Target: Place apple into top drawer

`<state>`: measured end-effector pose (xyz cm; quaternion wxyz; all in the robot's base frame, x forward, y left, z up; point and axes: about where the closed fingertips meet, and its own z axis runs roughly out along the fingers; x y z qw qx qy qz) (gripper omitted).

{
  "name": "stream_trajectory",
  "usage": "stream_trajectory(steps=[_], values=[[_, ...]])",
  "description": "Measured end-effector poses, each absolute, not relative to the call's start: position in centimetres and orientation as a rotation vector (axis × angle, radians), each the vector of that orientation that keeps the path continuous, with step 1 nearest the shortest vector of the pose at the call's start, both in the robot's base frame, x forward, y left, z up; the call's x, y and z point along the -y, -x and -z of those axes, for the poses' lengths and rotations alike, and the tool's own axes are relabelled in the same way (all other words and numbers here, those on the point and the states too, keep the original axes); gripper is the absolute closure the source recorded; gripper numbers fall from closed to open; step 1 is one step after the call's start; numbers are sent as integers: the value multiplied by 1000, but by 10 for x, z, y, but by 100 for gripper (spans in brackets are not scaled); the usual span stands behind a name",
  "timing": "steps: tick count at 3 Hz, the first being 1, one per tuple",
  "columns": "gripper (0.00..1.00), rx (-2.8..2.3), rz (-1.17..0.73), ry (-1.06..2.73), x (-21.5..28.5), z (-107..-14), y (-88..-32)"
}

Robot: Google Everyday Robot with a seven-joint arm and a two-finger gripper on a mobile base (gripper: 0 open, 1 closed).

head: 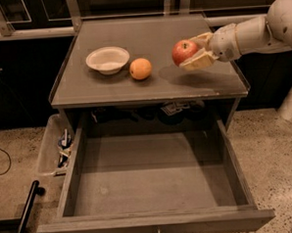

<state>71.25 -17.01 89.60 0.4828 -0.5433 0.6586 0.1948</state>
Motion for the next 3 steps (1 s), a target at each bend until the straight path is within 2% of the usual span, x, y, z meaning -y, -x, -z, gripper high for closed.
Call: stream_trajectory(steps=[3], values=[[100, -1574, -393, 1443, 170, -907, -580]])
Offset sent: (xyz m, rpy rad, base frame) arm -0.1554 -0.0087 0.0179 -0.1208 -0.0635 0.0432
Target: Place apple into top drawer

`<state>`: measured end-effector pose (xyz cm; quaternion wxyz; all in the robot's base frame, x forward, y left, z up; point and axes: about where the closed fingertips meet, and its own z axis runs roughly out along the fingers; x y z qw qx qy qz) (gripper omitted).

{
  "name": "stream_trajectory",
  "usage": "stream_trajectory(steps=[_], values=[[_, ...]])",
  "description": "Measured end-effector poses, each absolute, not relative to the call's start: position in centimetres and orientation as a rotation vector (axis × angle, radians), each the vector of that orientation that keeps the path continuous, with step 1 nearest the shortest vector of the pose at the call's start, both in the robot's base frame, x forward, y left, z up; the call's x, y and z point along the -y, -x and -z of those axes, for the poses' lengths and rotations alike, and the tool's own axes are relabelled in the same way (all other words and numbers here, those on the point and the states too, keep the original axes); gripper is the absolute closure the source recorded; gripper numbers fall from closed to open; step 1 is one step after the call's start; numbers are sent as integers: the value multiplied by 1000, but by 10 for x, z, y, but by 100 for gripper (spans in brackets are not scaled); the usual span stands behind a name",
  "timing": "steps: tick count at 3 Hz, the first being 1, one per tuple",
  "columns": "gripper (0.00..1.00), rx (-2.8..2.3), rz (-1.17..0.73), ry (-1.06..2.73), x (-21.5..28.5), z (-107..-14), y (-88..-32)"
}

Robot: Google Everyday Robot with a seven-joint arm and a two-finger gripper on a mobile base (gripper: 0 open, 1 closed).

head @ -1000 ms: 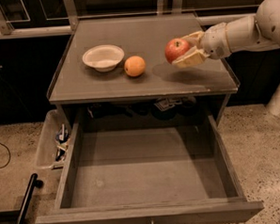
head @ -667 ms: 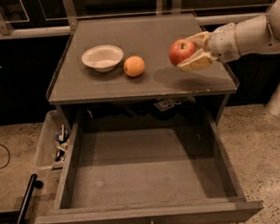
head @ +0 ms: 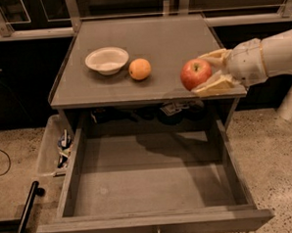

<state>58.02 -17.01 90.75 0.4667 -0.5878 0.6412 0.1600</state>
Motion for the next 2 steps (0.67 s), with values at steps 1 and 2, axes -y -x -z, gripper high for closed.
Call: stream_trajectory(steps=[1, 2], values=[[100, -1641, -392, 1430, 177, -880, -544], [100, -1766, -426, 1416, 179, -827, -519]])
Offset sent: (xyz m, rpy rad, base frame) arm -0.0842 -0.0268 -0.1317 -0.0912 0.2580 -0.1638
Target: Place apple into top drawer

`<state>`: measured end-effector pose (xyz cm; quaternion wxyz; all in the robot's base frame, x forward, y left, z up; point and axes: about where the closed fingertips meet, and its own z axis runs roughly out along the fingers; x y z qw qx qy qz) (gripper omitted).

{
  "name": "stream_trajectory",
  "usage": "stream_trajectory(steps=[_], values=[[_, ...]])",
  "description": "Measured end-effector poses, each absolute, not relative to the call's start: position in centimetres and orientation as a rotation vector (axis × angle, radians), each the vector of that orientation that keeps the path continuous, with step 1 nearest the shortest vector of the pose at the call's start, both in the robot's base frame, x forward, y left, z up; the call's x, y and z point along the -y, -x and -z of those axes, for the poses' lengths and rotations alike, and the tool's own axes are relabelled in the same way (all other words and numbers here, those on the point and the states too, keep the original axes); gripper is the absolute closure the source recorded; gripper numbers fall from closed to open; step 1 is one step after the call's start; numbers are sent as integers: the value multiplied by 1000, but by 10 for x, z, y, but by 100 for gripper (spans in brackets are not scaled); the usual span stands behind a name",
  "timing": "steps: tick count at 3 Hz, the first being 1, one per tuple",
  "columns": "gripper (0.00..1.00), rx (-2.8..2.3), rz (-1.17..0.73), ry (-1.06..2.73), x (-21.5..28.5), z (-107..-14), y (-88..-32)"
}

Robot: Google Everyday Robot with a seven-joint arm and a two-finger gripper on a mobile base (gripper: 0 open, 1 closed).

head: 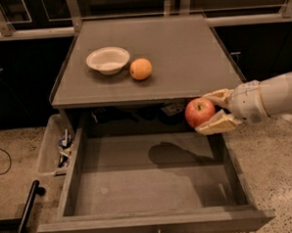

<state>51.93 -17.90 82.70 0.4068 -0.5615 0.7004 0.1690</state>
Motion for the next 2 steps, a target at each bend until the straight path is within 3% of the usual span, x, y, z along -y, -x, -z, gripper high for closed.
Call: stream_trajectory(steps=[2], values=[[100, -1791, -509, 1403, 164, -801, -517]])
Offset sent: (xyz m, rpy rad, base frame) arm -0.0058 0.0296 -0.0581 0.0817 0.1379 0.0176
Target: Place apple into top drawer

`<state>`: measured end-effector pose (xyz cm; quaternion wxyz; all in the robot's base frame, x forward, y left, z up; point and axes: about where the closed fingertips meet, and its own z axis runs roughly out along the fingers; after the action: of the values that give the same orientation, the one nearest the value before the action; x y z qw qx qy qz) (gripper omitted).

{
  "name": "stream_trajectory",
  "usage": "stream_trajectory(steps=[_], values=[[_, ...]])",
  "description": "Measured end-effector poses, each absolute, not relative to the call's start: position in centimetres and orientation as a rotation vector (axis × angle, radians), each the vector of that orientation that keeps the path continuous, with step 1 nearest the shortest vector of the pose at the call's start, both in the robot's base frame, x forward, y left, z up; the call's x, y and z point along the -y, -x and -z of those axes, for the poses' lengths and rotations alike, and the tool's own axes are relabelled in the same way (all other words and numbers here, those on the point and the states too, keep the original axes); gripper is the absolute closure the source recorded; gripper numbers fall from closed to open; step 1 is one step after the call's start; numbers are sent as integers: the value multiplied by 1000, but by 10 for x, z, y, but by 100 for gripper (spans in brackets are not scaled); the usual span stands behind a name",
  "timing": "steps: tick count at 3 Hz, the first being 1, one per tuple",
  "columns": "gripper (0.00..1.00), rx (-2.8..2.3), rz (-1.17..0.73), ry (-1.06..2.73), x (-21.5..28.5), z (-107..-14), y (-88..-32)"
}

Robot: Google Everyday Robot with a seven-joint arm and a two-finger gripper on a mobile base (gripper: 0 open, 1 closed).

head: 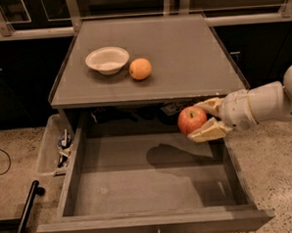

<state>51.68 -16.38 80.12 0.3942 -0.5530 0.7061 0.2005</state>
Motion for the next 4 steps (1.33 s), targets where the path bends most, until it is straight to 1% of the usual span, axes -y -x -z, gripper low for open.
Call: stream_trajectory(steps=[1, 2, 4], values=[[100, -1869, -579, 1380, 147, -757, -510], [100, -1928, -589, 1378, 134, -714, -504], [100, -1942, -550, 1340, 129, -654, -502]])
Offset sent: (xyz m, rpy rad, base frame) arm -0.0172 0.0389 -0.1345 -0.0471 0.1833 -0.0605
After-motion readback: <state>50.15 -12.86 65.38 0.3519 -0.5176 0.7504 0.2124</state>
